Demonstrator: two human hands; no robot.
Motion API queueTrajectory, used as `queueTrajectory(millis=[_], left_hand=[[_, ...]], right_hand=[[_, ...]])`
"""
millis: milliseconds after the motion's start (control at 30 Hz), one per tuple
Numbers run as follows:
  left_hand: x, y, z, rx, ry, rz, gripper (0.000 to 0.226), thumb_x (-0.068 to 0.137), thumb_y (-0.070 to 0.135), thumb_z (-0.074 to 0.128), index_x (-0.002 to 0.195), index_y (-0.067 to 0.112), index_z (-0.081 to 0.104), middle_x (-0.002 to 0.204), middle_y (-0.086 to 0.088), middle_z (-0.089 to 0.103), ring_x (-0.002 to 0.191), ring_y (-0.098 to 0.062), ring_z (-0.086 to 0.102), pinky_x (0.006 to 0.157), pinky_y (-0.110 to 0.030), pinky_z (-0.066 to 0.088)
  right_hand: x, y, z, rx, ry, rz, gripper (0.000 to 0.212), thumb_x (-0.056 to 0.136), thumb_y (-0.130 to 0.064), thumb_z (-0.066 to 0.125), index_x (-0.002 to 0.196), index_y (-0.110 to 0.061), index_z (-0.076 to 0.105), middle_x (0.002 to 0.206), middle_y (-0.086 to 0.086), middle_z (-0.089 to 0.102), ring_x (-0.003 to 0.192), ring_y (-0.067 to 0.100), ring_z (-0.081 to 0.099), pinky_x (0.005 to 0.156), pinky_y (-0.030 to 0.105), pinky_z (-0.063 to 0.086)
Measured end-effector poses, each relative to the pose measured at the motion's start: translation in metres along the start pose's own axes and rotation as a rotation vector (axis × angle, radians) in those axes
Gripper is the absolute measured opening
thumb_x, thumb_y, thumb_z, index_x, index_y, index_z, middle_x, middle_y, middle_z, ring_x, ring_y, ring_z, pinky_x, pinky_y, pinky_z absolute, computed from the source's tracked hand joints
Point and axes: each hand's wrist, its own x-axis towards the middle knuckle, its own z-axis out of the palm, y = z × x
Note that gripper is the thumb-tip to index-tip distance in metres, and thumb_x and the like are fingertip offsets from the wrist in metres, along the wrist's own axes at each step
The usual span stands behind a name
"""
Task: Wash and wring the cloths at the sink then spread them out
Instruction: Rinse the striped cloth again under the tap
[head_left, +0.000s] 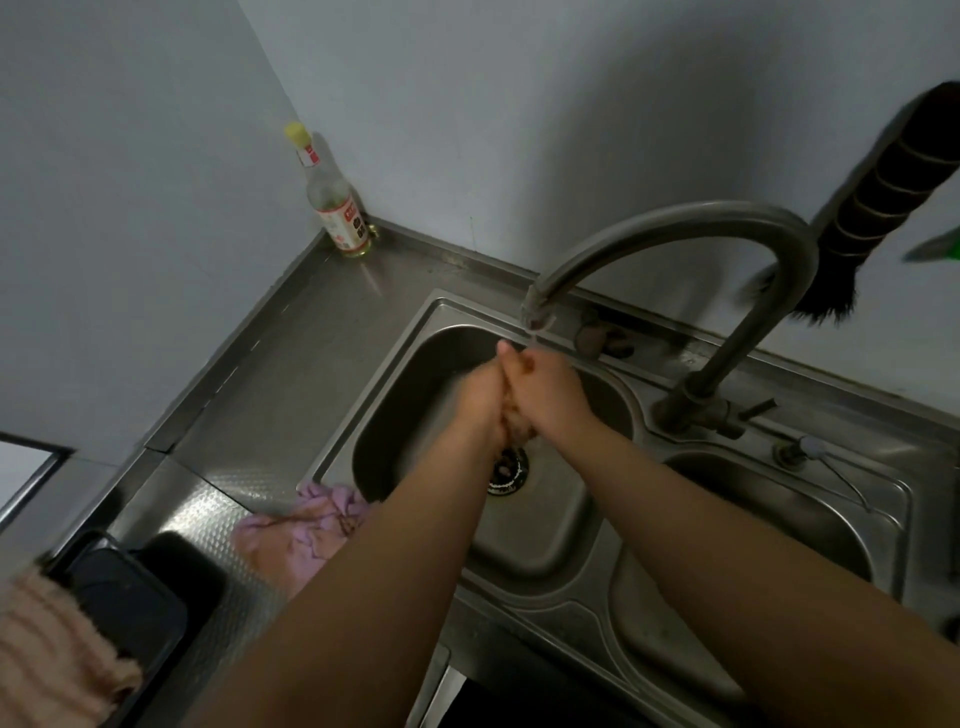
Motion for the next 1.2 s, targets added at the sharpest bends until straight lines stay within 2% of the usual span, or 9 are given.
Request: queueTrajectory(millis=[133, 333, 467, 600, 667, 833, 933, 1067, 1200], left_hand=[[-0.007, 0.005, 0.012, 0.081, 0.064, 0.045, 0.036, 0.101, 0.04, 0.045, 0.079, 0.014, 0.058, 0.051, -0.002, 0.051, 0.041, -0.014, 0.048, 0.044, -0.021, 0.038], [-0.004, 0.01, 0.017, 0.142, 0.105, 0.099, 0.041, 0.102, 0.04, 0.04, 0.097, 0.01, 0.068, 0.081, -0.009, 0.068, 0.086, -0.024, 0.068, 0.086, -0.038, 0.054], [-0.007, 0.018, 0.017, 0.115, 0.137, 0.141, 0.032, 0.1, 0.032, 0.049, 0.089, 0.008, 0.068, 0.076, -0.007, 0.067, 0.081, -0.022, 0.067, 0.085, -0.036, 0.054], [-0.011, 0.015, 0.022, 0.038, 0.103, 0.063, 0.035, 0.101, 0.032, 0.047, 0.085, 0.007, 0.066, 0.072, -0.006, 0.062, 0.067, -0.018, 0.062, 0.07, -0.029, 0.054], [-0.007, 0.008, 0.025, 0.101, 0.127, 0.108, 0.038, 0.1, 0.034, 0.047, 0.09, 0.003, 0.068, 0.076, -0.01, 0.065, 0.075, -0.023, 0.067, 0.077, -0.033, 0.057], [0.0, 0.025, 0.018, 0.239, 0.198, 0.16, 0.034, 0.099, 0.026, 0.052, 0.126, 0.005, 0.054, 0.115, -0.011, 0.059, 0.099, -0.022, 0.062, 0.079, -0.03, 0.051], [-0.009, 0.012, 0.025, 0.2, 0.157, 0.097, 0.032, 0.102, 0.033, 0.045, 0.094, 0.009, 0.064, 0.073, -0.005, 0.059, 0.057, -0.014, 0.056, 0.048, -0.022, 0.043], [0.003, 0.025, 0.017, 0.17, 0.176, 0.129, 0.03, 0.101, 0.031, 0.047, 0.085, 0.009, 0.061, 0.072, -0.003, 0.055, 0.063, -0.015, 0.055, 0.055, -0.025, 0.049], [-0.005, 0.017, 0.023, 0.103, 0.121, 0.057, 0.035, 0.101, 0.033, 0.047, 0.106, 0.004, 0.066, 0.066, -0.001, 0.055, 0.058, -0.014, 0.054, 0.046, -0.023, 0.046]], right_hand=[[0.01, -0.001, -0.009, 0.23, 0.083, 0.082, 0.039, 0.1, -0.034, 0.04, 0.075, -0.013, 0.061, 0.071, 0.011, 0.062, 0.07, 0.021, 0.062, 0.064, 0.027, 0.04], [0.014, 0.003, -0.006, 0.125, 0.094, 0.069, 0.044, 0.102, -0.028, 0.036, 0.061, -0.017, 0.05, 0.061, 0.0, 0.05, 0.06, 0.014, 0.05, 0.063, 0.029, 0.035], [0.013, 0.001, 0.003, 0.117, 0.093, 0.053, 0.039, 0.1, -0.027, 0.037, 0.069, -0.016, 0.057, 0.066, -0.001, 0.057, 0.069, 0.016, 0.06, 0.056, 0.027, 0.039], [0.015, -0.002, -0.007, 0.12, 0.075, 0.085, 0.033, 0.1, -0.024, 0.038, 0.091, -0.005, 0.064, 0.087, 0.01, 0.065, 0.089, 0.025, 0.063, 0.069, 0.028, 0.042], [0.022, -0.003, -0.02, 0.102, 0.081, 0.098, 0.03, 0.099, -0.019, 0.039, 0.096, 0.001, 0.061, 0.1, 0.019, 0.064, 0.099, 0.031, 0.06, 0.077, 0.029, 0.041], [-0.001, -0.014, 0.004, 0.123, 0.058, 0.067, 0.039, 0.101, -0.034, 0.035, 0.075, -0.015, 0.057, 0.071, 0.002, 0.06, 0.068, 0.015, 0.06, 0.056, 0.027, 0.042], [0.021, -0.011, -0.014, 0.103, 0.098, 0.117, 0.03, 0.097, -0.025, 0.047, 0.068, -0.016, 0.052, 0.073, 0.005, 0.059, 0.08, 0.027, 0.063, 0.066, 0.032, 0.049], [0.005, -0.02, -0.003, 0.105, 0.069, 0.102, 0.037, 0.099, -0.034, 0.042, 0.068, -0.017, 0.053, 0.069, 0.002, 0.059, 0.072, 0.019, 0.063, 0.063, 0.031, 0.047], [0.015, -0.017, -0.015, 0.069, 0.109, 0.108, 0.034, 0.098, -0.026, 0.047, 0.067, -0.013, 0.05, 0.072, 0.0, 0.057, 0.077, 0.025, 0.063, 0.059, 0.026, 0.037]])
